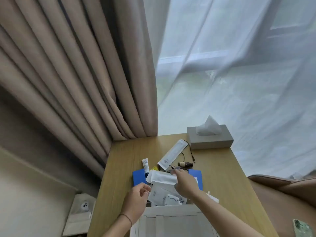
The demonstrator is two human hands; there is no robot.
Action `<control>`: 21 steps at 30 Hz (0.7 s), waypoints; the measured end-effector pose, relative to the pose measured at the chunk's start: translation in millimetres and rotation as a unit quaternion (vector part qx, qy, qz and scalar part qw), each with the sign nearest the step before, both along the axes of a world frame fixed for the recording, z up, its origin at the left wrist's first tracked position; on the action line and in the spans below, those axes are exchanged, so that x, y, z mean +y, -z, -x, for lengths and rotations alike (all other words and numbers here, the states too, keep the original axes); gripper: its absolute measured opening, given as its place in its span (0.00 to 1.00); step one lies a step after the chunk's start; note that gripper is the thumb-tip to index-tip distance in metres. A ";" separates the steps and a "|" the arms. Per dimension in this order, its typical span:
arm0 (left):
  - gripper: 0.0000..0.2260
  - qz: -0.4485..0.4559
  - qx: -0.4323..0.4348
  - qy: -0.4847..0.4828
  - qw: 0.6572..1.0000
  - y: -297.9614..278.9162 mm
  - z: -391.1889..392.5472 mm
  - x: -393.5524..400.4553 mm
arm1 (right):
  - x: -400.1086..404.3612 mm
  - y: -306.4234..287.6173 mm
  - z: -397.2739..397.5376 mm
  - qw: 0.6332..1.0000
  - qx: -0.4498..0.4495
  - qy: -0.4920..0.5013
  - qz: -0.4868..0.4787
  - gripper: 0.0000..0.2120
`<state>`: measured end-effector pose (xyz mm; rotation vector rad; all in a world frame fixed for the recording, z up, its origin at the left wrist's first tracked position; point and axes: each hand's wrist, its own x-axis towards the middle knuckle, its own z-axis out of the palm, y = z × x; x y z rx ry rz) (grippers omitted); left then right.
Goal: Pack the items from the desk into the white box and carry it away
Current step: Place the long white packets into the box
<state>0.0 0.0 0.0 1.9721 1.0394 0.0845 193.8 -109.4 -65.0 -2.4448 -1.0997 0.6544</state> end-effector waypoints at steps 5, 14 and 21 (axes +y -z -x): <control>0.11 -0.002 -0.002 0.000 1.000 -1.9 -1.4 4.3 | 14.7 14.3 -8.6 0.990 -0.107 -0.071 0.052 0.37; 0.13 -0.024 0.000 -0.009 1.000 12.7 6.6 9.6 | 33.1 28.3 -1.9 0.954 -0.238 -0.164 0.075 0.26; 0.18 -0.033 -0.021 -0.072 0.997 23.9 -12.7 21.0 | 36.2 32.8 -17.7 0.974 -0.190 -0.118 0.032 0.13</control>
